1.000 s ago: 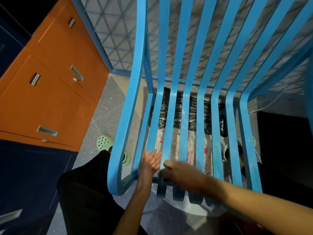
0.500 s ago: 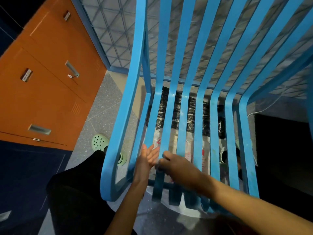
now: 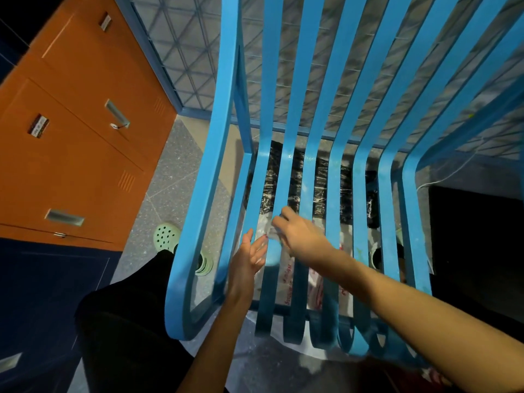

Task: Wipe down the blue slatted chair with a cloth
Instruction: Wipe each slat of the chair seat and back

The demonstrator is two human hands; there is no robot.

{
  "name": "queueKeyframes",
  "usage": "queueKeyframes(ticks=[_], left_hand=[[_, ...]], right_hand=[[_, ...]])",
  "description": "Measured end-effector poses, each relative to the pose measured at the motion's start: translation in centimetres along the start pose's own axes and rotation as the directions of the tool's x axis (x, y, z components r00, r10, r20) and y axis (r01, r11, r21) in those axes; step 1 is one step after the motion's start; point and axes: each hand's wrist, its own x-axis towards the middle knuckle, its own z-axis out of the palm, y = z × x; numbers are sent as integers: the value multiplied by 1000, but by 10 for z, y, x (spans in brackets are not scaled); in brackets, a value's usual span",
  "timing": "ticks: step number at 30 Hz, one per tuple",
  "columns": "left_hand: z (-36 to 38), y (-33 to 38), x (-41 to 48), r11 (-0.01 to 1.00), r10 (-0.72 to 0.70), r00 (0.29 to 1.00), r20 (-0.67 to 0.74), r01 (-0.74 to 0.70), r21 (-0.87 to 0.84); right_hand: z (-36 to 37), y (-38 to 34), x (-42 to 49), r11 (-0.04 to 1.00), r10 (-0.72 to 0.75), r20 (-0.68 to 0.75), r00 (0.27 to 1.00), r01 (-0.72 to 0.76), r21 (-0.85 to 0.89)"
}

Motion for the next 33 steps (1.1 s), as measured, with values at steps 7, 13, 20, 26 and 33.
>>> queueKeyframes(ticks=[7,13,20,26,33], left_hand=[[-3,-2,-9,999,45,999,-12,-45,21],[-3,-3,-7,995,59,998,-6,-58,77],[0,0,0,996,63,998,-24,-62,63],[7,1,2,991,97,995,7,-97,96],[12,10,15,983,156,987,30,-158,98]], right_hand=[[3,-19,-53,952,-302,213,929,283,116],[-19,23,21,997,-69,32,997,70,-27],[6,-2,-2,995,-83,-17,996,84,58],[-1,-15,-45,962,-210,122,970,183,205],[-19,53,53,998,-51,-58,997,52,18]])
